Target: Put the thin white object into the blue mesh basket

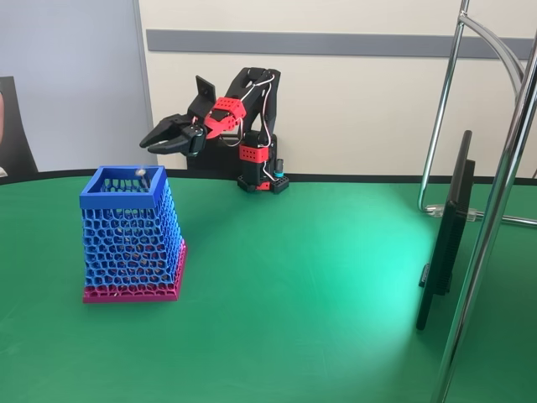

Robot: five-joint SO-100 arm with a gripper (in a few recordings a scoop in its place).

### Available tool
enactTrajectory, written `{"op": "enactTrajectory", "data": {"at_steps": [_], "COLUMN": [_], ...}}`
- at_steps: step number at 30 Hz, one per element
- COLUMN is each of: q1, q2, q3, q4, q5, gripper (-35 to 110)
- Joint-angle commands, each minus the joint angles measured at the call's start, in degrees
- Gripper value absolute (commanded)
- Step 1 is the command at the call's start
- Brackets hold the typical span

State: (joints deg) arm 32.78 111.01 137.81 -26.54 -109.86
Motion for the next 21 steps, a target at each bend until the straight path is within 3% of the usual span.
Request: {"op": "enactTrajectory", "data": {"at_steps": [1, 17, 21], "q1": [-0.4, -14.2, -19.2], "q2": [1.7, 25.8, 33.3], "q3": [1.6, 25.0, 30.7], "q4": [-3.4, -7.2, -7.2], "q5": [-1.0, 6.0, 12.5], "gripper": [14, 3, 1]}}
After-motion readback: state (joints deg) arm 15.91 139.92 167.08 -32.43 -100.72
